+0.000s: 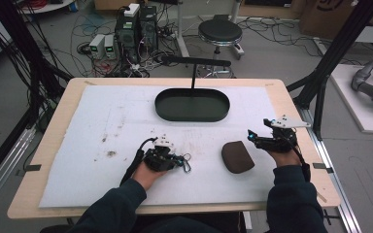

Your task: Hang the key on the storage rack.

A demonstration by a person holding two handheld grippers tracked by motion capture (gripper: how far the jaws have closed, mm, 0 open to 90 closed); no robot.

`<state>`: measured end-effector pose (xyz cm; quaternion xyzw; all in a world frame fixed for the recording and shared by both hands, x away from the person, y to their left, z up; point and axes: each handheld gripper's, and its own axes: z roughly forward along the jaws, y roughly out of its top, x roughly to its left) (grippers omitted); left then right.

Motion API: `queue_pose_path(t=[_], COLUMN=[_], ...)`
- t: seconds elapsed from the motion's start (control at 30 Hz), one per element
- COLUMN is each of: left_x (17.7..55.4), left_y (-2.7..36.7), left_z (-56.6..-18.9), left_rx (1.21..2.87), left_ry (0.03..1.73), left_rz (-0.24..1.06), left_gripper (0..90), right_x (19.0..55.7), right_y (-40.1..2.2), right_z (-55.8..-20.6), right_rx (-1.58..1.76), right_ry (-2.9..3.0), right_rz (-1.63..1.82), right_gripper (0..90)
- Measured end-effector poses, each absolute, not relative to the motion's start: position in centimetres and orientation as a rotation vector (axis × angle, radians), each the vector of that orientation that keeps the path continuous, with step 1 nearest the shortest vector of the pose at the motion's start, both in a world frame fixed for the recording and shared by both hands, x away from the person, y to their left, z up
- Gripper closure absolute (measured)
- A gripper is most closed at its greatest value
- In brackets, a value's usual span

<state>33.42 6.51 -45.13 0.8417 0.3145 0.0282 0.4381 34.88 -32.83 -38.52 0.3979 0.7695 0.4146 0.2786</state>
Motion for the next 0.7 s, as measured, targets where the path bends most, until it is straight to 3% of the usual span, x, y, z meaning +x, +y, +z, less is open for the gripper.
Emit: queue_pose_path(t=[0.2, 0.27, 0.4, 0.7], left_x=[33.4, 33.5, 33.8, 34.0], left_y=[6.4, 6.3, 5.9, 5.3], left_z=[-45.1, -45.1, -45.0, -45.0], left_rx=[2.097, 2.092, 2.098, 2.128], left_ry=[0.775, 0.765, 0.736, 0.725], left_rz=[0.075, 0.09, 0.091, 0.101], left_gripper=[86.8, 80.5, 78.2, 87.0], right_x=[34.9, 34.9, 34.8, 34.9], right_y=[-32.9, -32.9, -32.8, -32.9], right_z=[-38.5, -38.5, -38.4, -38.4], right_rx=[1.066, 1.071, 1.07, 1.063], right_ry=[2.064, 2.064, 2.063, 2.062], right_rz=[1.114, 1.115, 1.121, 1.124], right_gripper=[24.0, 24.1, 24.1, 24.0])
